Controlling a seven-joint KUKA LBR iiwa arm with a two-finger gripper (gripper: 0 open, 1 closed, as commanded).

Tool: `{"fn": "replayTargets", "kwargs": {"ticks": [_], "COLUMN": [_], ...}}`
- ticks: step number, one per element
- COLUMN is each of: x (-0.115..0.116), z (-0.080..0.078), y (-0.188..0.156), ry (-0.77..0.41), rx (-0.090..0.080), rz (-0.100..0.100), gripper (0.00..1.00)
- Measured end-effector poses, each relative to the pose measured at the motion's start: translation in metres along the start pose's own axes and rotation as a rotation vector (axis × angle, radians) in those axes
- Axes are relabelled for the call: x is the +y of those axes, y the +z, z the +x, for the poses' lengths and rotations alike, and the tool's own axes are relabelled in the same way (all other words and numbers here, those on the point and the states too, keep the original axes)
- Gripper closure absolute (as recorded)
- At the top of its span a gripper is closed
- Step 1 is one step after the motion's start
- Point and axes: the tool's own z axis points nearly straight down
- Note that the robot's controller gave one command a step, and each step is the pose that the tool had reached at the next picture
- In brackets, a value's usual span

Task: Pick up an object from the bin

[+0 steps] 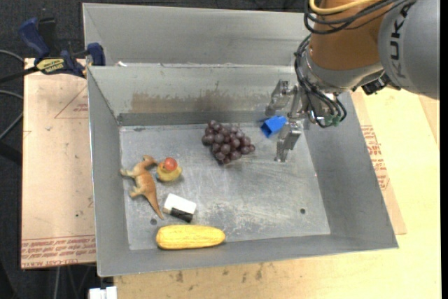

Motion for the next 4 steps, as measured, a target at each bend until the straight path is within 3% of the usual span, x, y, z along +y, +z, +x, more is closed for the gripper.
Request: {"fn": "replayTargets", "kwargs": {"ticks": [1,2,3,4], "x": [0.000,0.027,0.067,0.071], "z": [-0.001,-0.007,-0.022,-0.027], "y": [-0.005,0.056,0.070,0.066], "ry": [0.000,0.019,-0.033,-0.016], "rx": [-0.008,-0.014,0.001,-0.012], "rz": [0.000,0.000,0.001,-0.001], "gripper": [0.00,0.00,0.00,0.00]}}
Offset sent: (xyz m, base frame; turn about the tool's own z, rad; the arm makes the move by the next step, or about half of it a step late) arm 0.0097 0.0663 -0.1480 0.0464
